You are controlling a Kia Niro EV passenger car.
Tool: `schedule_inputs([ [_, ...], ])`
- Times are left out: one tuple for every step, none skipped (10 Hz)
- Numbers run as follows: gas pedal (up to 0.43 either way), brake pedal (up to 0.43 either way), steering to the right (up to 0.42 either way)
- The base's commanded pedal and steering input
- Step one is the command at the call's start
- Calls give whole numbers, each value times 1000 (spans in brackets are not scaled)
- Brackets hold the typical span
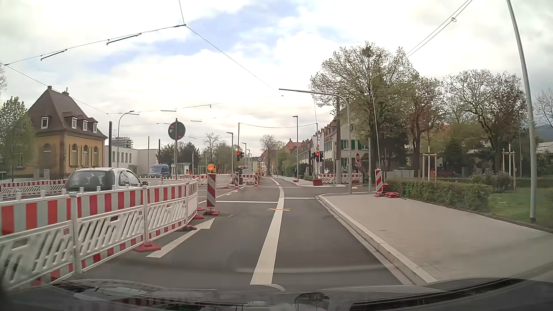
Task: Follow the waypoints while adhering to traffic rules and regulations
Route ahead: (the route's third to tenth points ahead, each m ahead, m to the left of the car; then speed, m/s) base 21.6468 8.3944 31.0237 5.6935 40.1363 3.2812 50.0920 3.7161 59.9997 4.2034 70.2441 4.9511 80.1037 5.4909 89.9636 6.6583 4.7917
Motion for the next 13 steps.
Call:
schedule_inputs([
  [0, 128, -2],
  [0, 134, -2],
  [0, 128, -2],
  [0, 122, -1],
  [0, 116, -2],
  [0, 116, -1],
  [0, 116, -1],
  [0, 116, -2],
  [0, 116, -1],
  [0, 116, -2],
  [0, 116, -2],
  [0, 116, -2],
  [0, 116, -2],
])
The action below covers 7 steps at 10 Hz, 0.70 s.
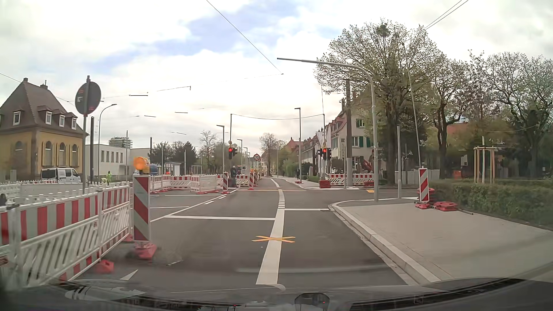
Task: Follow the waypoints while adhering to traffic rules and regulations
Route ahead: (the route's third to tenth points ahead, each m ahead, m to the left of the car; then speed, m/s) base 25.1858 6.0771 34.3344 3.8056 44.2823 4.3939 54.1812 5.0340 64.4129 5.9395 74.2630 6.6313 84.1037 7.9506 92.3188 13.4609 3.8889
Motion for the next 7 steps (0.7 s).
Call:
schedule_inputs([
  [0, 116, -2],
  [0, 122, -2],
  [0, 122, -1],
  [0, 128, -1],
  [0, 128, 0],
  [0, 134, 0],
  [0, 140, 0],
])
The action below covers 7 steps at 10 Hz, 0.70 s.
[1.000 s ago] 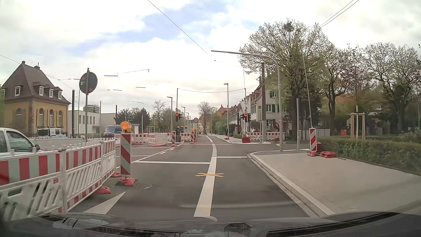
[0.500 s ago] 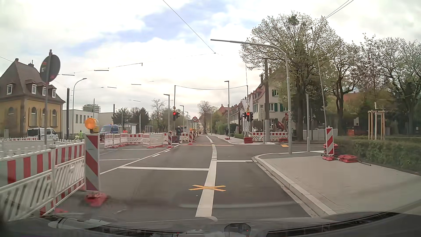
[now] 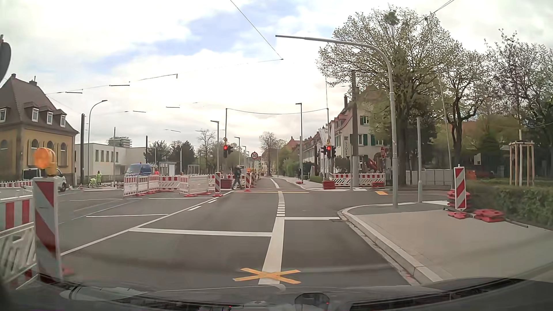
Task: Follow the waypoints while adhering to traffic rules and regulations
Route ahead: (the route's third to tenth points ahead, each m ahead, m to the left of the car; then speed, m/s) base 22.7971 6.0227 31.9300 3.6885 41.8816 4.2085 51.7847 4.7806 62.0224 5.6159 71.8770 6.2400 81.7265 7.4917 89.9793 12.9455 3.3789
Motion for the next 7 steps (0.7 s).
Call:
schedule_inputs([
  [0, 146, 0],
  [0, 152, 0],
  [0, 159, 0],
  [0, 159, 1],
  [0, 159, 1],
  [0, 165, 1],
  [0, 159, 1],
])
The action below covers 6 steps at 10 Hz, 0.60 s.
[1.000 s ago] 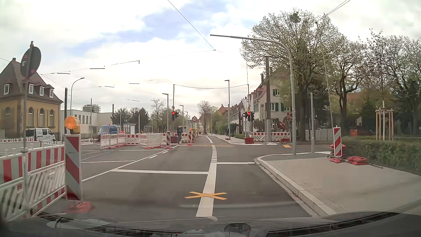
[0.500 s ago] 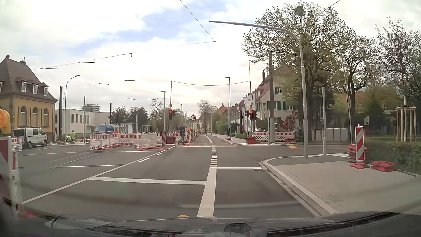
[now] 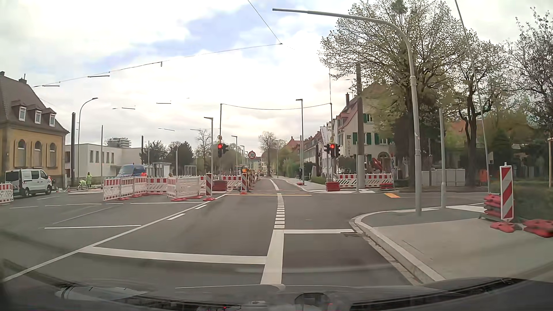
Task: Follow the waypoints while adhering to traffic rules and regulations
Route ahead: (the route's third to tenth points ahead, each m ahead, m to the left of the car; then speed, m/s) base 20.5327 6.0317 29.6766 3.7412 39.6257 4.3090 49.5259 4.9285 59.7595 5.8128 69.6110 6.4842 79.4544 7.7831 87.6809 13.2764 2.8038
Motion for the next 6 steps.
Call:
schedule_inputs([
  [0, 165, 1],
  [0, 171, 1],
  [0, 177, 1],
  [0, 183, 1],
  [0, 183, 1],
  [0, 183, 1],
])
